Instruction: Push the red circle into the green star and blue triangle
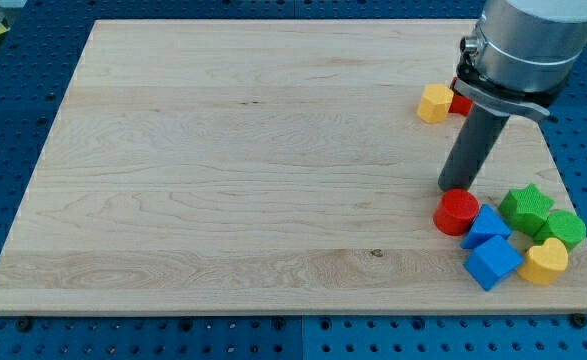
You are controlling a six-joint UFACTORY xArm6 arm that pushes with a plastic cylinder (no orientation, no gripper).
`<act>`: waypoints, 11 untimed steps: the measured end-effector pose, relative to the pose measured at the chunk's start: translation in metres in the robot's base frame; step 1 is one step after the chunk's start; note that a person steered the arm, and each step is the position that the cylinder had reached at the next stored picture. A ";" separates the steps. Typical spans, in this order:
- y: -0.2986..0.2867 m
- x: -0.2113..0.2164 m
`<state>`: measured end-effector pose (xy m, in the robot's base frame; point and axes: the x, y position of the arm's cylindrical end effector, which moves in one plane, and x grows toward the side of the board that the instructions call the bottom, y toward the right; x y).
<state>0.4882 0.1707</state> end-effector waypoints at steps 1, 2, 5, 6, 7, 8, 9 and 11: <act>-0.045 -0.009; -0.093 0.009; -0.047 0.040; -0.024 0.040; -0.011 0.040; 0.000 0.040; 0.007 0.039; -0.029 0.054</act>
